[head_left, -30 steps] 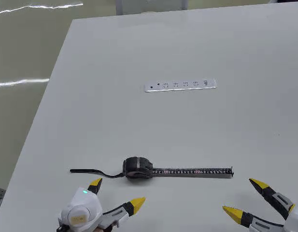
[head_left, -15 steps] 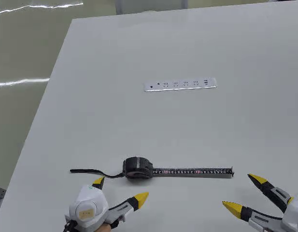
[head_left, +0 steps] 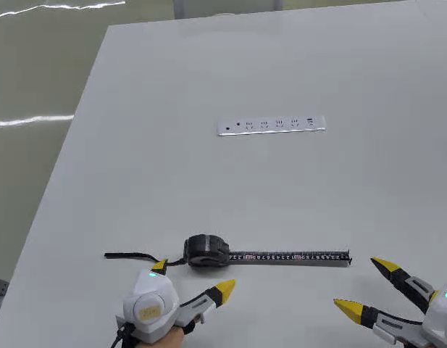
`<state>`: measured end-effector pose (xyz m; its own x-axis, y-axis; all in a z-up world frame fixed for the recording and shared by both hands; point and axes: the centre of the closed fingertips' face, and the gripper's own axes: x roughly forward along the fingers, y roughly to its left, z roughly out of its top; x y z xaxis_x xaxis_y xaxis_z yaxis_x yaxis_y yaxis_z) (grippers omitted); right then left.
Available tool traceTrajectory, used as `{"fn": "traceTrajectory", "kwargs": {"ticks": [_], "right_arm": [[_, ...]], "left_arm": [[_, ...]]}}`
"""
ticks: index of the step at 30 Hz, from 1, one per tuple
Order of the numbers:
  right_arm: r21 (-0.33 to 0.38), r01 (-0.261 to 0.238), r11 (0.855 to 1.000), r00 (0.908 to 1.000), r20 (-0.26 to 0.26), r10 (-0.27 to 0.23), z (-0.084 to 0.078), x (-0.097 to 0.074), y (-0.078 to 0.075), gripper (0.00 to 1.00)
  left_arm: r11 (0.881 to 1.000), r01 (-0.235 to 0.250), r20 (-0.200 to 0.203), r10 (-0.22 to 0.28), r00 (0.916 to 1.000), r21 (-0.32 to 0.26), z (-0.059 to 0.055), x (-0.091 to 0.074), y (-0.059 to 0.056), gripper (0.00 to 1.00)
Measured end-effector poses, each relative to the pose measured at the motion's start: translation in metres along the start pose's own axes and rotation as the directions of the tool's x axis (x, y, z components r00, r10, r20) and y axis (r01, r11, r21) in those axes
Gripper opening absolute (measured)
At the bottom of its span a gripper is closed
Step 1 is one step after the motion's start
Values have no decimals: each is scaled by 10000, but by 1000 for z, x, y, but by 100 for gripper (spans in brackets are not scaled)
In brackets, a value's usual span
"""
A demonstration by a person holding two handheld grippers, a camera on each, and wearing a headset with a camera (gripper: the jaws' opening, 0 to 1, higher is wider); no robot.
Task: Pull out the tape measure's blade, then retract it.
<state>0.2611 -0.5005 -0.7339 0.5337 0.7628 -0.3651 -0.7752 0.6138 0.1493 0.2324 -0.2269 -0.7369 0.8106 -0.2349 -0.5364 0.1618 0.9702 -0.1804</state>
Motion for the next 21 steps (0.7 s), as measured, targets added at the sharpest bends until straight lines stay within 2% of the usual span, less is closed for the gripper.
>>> {"fn": "traceTrajectory", "kwargs": {"ticks": [6, 21], "right_arm": [[-15, -31, 10000, 10000, -56, 31, -4, 0, -1, 72], [-59, -98, 9999, 9999, -100, 98, -3, 2, -8, 71]], "left_arm": [[9998, -199, 33, 199, 9998, 64, 3, 6, -2, 90], [9978, -585, -64, 584, 9983, -295, 0, 16, 1, 90]]}}
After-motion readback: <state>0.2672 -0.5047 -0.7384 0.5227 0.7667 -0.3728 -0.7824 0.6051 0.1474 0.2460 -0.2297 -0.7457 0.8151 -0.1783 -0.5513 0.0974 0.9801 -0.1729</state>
